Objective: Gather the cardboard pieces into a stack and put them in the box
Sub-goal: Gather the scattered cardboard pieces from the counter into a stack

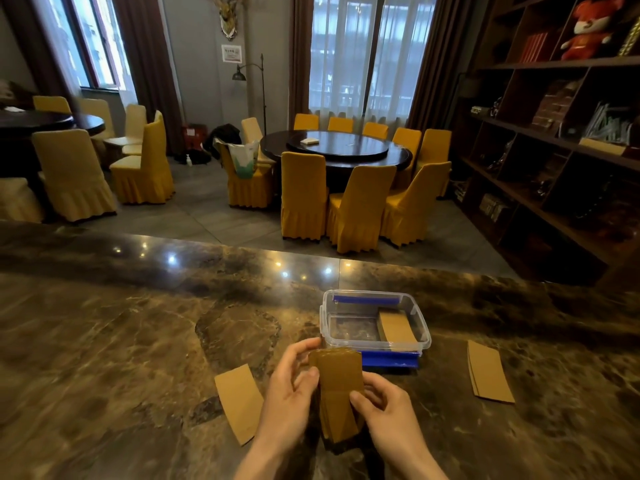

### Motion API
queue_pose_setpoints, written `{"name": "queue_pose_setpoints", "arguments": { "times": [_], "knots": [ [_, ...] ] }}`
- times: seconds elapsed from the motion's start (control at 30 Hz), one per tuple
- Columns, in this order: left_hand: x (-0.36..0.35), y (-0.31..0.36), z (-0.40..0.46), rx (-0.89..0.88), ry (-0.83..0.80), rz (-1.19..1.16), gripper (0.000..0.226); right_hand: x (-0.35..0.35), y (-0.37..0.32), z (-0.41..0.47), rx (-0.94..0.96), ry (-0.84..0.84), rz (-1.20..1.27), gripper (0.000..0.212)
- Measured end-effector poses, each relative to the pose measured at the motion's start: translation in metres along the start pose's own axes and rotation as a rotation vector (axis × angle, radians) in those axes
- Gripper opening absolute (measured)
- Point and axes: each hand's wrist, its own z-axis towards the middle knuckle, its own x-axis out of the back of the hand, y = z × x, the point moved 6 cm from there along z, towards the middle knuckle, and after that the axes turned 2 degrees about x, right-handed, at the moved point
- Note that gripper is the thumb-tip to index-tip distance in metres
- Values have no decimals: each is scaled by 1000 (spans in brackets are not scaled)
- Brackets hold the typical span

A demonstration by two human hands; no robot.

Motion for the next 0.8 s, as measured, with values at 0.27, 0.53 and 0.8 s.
{"name": "queue_pose_setpoints", "arguments": {
  "times": [0.27, 0.53, 0.8],
  "knots": [
    [90, -26, 14, 37, 141, 918, 72, 0, 7, -4, -41, -5, 22, 26],
    [116, -56, 17, 224, -31, 1124, 106, -6, 6, -3, -62, -17, 21, 24],
    [106, -24, 10, 71, 240, 687, 66, -7, 0, -6, -58, -20, 41, 28]
  ]
}}
